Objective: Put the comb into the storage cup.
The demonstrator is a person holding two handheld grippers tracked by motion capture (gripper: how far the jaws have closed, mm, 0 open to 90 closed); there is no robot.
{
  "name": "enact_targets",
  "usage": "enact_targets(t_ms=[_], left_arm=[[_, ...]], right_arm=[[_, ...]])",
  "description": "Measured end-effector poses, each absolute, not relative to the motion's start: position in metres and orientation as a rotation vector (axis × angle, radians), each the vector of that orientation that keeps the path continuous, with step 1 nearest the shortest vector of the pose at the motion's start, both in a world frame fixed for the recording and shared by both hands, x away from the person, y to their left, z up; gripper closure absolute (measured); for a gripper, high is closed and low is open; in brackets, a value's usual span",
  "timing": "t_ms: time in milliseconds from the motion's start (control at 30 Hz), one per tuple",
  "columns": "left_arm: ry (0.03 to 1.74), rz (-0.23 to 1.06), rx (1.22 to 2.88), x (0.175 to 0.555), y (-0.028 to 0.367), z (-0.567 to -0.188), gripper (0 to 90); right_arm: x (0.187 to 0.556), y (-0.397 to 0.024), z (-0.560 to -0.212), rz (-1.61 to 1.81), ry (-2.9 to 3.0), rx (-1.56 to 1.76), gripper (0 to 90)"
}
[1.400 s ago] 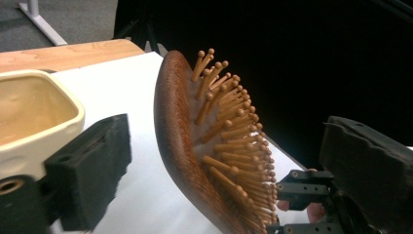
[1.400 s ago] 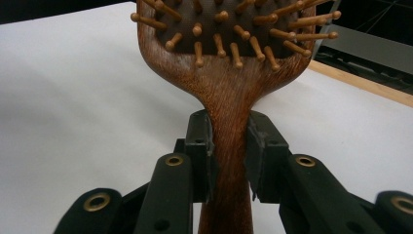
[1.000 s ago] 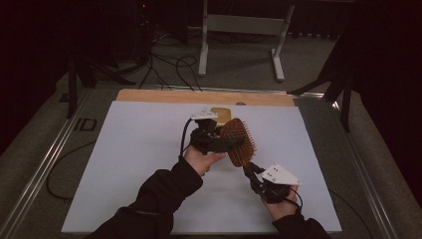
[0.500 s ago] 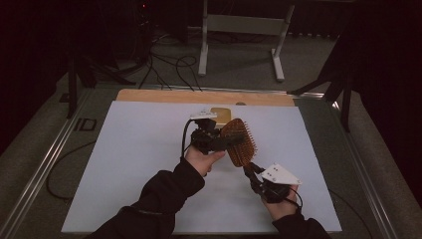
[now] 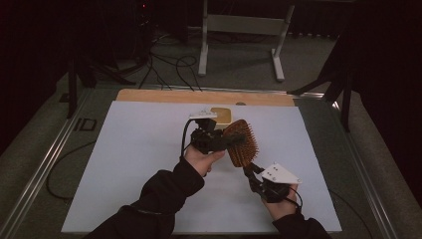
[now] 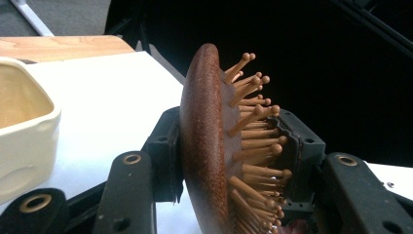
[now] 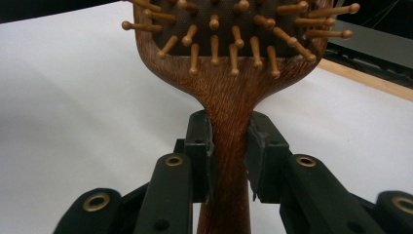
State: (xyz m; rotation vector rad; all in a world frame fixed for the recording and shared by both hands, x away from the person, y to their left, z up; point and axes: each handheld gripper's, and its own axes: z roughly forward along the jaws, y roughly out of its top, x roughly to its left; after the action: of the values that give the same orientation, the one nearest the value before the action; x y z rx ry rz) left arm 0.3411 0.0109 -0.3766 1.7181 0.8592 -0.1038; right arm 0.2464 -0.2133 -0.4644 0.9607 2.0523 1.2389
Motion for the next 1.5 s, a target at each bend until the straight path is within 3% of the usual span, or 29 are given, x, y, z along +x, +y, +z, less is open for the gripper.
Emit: enact_targets(t_ms=[367, 633, 800, 1033, 1233, 1500], left_arm=[[0.827, -0.084, 1.746, 0.338, 0.009, -0.366, 54.0], [0.807, -0.073, 1.742, 0.341, 0.014, -0.356, 54.0], [0.805, -0.063, 1.73, 0.343, 0.018, -0.352, 54.0], [0.803, -0.05, 1.708, 0.345, 0.023, -0.347, 53.9], [0.809, -0.027, 1.697, 0.349, 0.029, -0.342, 53.9], [0.815, 0.019, 1.68, 0.356, 0.039, -0.332, 53.9]], right_arm=[[0.246, -0.215, -0.463, 1.285, 2.048, 0.956, 71.3], [0.249, -0.22, -0.463, 1.329, 2.049, 1.007, 39.9], [0.249, -0.219, -0.464, 1.333, 2.055, 0.994, 31.6], [0.249, -0.22, -0.466, 1.349, 2.065, 0.984, 26.6], [0.251, -0.22, -0.468, 1.339, 2.083, 0.979, 15.3], [0.25, -0.221, -0.473, 1.281, 2.079, 0.955, 8.9]])
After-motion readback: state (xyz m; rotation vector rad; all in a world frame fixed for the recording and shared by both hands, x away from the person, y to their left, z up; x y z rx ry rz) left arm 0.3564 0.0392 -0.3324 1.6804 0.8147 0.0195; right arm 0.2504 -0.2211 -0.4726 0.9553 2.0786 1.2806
